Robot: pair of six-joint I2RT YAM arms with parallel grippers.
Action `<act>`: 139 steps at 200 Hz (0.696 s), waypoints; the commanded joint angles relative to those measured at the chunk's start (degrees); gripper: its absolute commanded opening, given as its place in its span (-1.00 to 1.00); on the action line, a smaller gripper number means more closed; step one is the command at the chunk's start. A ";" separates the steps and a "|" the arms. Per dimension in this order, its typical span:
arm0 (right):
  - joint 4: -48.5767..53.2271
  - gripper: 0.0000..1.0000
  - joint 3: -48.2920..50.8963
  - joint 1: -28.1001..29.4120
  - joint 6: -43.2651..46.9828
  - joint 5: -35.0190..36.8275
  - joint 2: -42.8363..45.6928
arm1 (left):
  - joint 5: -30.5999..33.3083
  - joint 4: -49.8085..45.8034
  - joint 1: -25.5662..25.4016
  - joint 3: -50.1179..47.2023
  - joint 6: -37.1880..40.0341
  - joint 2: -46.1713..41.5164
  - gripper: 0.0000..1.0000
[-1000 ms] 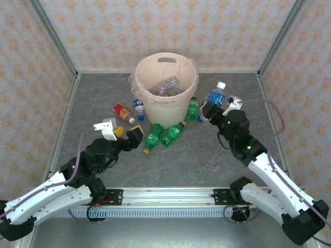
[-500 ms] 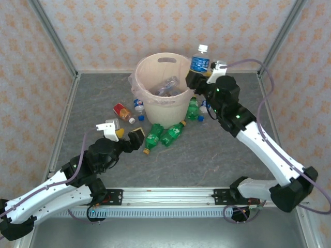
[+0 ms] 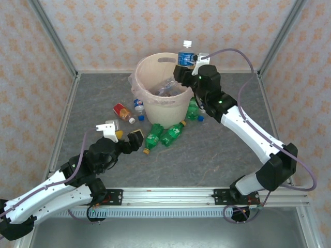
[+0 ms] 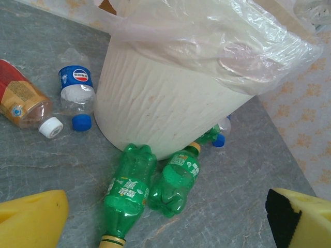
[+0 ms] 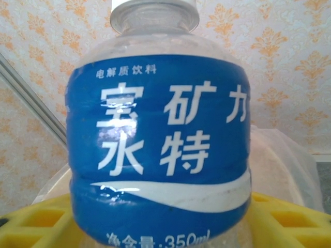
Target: Put the plastic bottles in the bin
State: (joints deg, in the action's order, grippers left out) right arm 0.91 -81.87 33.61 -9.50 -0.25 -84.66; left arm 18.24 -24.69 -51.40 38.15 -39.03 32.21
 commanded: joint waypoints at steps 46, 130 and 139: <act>0.42 0.99 -3.00 1.69 0.92 -1.13 1.35 | 1.27 -3.05 -0.28 1.45 -0.87 -0.13 0.98; -3.04 0.99 15.04 1.73 -4.87 -2.36 19.53 | -0.11 1.86 -0.14 -3.86 -2.10 0.85 0.98; -3.40 0.99 17.58 1.73 -5.47 -2.46 21.88 | -0.52 2.53 -0.20 -4.50 -2.28 1.76 0.98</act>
State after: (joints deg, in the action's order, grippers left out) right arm -0.27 -69.41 35.11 -12.58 -2.37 -68.25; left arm 18.41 -25.15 -51.40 35.51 -40.32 32.45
